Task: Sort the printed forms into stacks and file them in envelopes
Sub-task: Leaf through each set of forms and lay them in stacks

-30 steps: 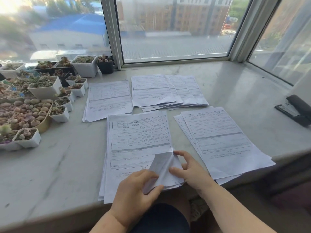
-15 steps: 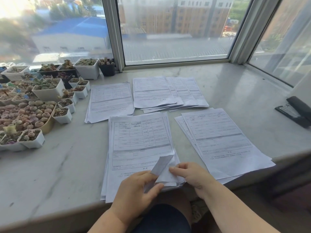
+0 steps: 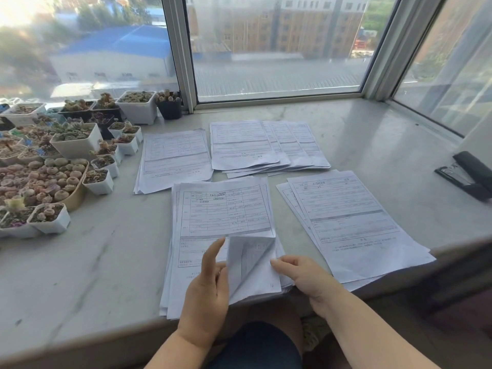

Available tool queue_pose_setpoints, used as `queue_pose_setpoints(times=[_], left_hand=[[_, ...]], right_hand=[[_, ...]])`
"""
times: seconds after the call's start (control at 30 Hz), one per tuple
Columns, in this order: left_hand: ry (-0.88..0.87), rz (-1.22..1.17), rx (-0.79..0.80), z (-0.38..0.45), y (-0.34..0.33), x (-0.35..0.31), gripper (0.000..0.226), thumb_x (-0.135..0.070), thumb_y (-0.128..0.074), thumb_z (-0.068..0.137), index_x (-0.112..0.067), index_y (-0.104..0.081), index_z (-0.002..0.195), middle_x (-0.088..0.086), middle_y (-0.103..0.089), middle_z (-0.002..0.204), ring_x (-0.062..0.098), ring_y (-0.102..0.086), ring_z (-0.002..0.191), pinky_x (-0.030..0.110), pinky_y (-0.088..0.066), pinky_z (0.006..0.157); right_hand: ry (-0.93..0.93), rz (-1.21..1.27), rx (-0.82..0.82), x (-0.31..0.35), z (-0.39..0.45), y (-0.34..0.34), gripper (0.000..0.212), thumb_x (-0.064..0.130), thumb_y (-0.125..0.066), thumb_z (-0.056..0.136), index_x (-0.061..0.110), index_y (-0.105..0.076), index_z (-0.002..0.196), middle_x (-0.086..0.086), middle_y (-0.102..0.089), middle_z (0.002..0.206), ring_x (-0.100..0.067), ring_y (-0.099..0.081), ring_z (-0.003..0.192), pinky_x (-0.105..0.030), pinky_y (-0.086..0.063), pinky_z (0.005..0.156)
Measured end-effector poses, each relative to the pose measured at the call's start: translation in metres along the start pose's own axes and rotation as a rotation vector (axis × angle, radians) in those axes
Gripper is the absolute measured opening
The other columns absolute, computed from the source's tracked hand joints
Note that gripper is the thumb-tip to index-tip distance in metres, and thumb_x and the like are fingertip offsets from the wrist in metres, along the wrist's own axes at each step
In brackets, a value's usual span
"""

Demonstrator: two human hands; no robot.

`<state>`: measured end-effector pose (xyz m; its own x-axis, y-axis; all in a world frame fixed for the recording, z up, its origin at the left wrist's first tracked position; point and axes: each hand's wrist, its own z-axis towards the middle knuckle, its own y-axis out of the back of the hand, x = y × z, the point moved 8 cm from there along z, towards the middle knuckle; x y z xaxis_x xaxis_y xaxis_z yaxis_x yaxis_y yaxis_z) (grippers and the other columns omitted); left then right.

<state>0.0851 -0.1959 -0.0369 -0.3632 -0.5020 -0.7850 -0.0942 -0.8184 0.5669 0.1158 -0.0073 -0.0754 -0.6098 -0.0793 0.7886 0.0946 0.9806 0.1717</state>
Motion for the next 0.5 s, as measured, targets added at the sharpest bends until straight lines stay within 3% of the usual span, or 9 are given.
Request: queue_pose_setpoints(times=[0.07, 0.17, 0.27, 0.33, 0.43, 0.5], left_hand=[[-0.03, -0.04, 0.012, -0.001, 0.0, 0.0, 0.047, -0.007, -0.051, 0.091, -0.041, -0.043, 0.122, -0.015, -0.066, 0.092, -0.001, -0.064, 0.072, 0.011, -0.048, 0.066], [-0.099, -0.017, 0.12, -0.007, -0.007, -0.004, 0.021, -0.032, -0.048, 0.089, -0.038, -0.057, 0.107, -0.022, -0.065, 0.102, 0.0, -0.064, 0.091, 0.025, -0.052, 0.078], [-0.092, 0.023, 0.173, -0.009, -0.011, -0.006, 0.036, -0.046, -0.054, 0.087, -0.044, -0.049, 0.123, -0.029, -0.064, 0.104, -0.005, -0.062, 0.093, 0.011, -0.046, 0.077], [-0.096, 0.048, 0.146, -0.006, -0.012, -0.008, 0.031, -0.035, -0.056, 0.089, -0.043, -0.054, 0.119, -0.029, -0.064, 0.097, -0.005, -0.061, 0.087, 0.011, -0.046, 0.073], [-0.079, 0.04, 0.098, -0.001, -0.011, -0.006, 0.026, -0.015, -0.058, 0.091, -0.035, -0.067, 0.105, -0.025, -0.066, 0.094, -0.004, -0.061, 0.09, 0.017, -0.047, 0.075], [-0.09, 0.042, 0.07, 0.0, -0.009, -0.007, 0.028, -0.013, -0.058, 0.091, -0.033, -0.07, 0.107, -0.023, -0.068, 0.099, -0.005, -0.061, 0.094, 0.016, -0.048, 0.079]], right_hand=[[0.002, 0.015, 0.031, 0.002, -0.001, -0.001, 0.021, 0.043, -0.061, 0.091, 0.029, -0.077, 0.091, 0.011, -0.07, 0.104, -0.01, -0.055, 0.108, -0.034, -0.036, 0.096], [0.04, -0.061, 0.075, 0.01, -0.004, -0.006, 0.027, 0.049, -0.048, 0.097, 0.048, -0.075, 0.092, 0.016, -0.059, 0.119, -0.008, -0.047, 0.117, -0.037, -0.035, 0.107], [0.046, -0.081, 0.112, 0.013, -0.007, -0.008, 0.031, 0.052, -0.041, 0.099, 0.052, -0.072, 0.098, 0.011, -0.054, 0.132, -0.015, -0.043, 0.126, -0.041, -0.032, 0.113], [0.058, -0.121, 0.113, 0.015, -0.008, -0.006, 0.033, 0.05, -0.04, 0.1, 0.048, -0.073, 0.1, 0.011, -0.056, 0.131, -0.015, -0.045, 0.125, -0.039, -0.033, 0.112], [0.176, -0.341, -0.13, 0.037, -0.011, 0.019, 0.038, 0.049, -0.044, 0.098, 0.03, -0.076, 0.095, 0.006, -0.07, 0.102, -0.022, -0.061, 0.103, -0.037, -0.047, 0.091], [0.162, -0.323, -0.165, 0.047, -0.011, 0.027, 0.047, 0.055, -0.042, 0.096, 0.021, -0.076, 0.089, 0.007, -0.069, 0.08, -0.017, -0.063, 0.071, -0.03, -0.05, 0.065]])
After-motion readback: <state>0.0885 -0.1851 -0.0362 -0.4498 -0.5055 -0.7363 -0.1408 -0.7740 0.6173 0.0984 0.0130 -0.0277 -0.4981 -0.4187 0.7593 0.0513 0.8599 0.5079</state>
